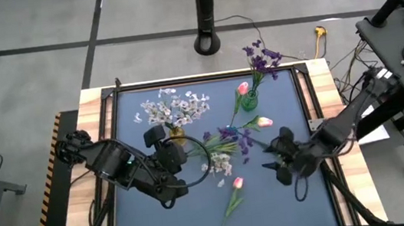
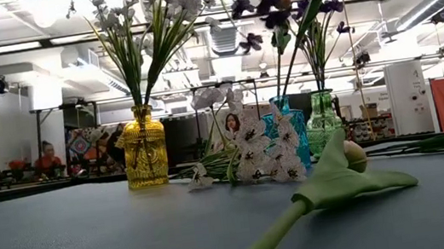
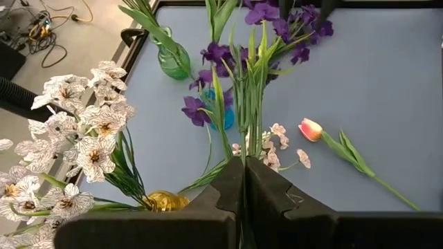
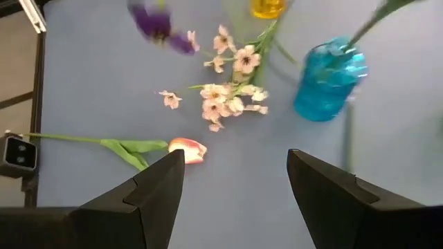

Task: Sort flowers into vase by color
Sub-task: Put the top violet flowers into the green flower vase

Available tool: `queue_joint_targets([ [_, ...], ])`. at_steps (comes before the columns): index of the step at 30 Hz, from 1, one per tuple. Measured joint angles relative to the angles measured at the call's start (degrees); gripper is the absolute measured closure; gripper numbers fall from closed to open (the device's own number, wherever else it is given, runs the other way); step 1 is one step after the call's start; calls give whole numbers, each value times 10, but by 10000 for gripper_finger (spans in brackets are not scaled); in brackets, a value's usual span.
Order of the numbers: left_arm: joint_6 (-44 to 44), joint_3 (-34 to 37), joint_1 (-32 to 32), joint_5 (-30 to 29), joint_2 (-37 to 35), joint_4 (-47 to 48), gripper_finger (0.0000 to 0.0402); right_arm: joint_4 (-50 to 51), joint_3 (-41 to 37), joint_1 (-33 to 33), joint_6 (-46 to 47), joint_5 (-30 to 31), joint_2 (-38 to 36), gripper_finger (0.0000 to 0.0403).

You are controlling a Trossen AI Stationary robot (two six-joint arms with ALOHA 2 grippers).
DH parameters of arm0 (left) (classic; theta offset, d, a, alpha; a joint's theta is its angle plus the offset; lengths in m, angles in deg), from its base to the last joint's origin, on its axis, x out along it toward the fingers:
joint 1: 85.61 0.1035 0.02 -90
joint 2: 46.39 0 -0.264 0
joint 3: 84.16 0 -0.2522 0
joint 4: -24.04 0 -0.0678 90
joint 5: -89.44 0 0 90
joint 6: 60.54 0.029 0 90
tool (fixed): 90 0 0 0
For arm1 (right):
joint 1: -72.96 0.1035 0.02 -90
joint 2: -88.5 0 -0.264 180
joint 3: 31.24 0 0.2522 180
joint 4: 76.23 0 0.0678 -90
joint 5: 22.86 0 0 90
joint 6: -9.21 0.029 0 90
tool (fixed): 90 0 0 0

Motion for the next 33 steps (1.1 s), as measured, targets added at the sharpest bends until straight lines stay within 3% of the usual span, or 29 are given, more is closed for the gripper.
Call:
queue_joint_targets([
  [6,-1,2,0,0,0,0,401,-214,-71,-1,-43,16,80,147],
  [13,18,18,-22,-22,0,0,401,-245,-71,1,-99,105,170,116],
  [16,16,34,-33,-55,0,0,401,-289,-71,7,-163,82,214,114],
  [25,4,80,-38,-64,0,-14,402,-518,-67,6,-344,-22,346,149],
  [33,-6,97,-39,-64,0,-15,402,-541,-67,-11,-358,-35,384,181],
])
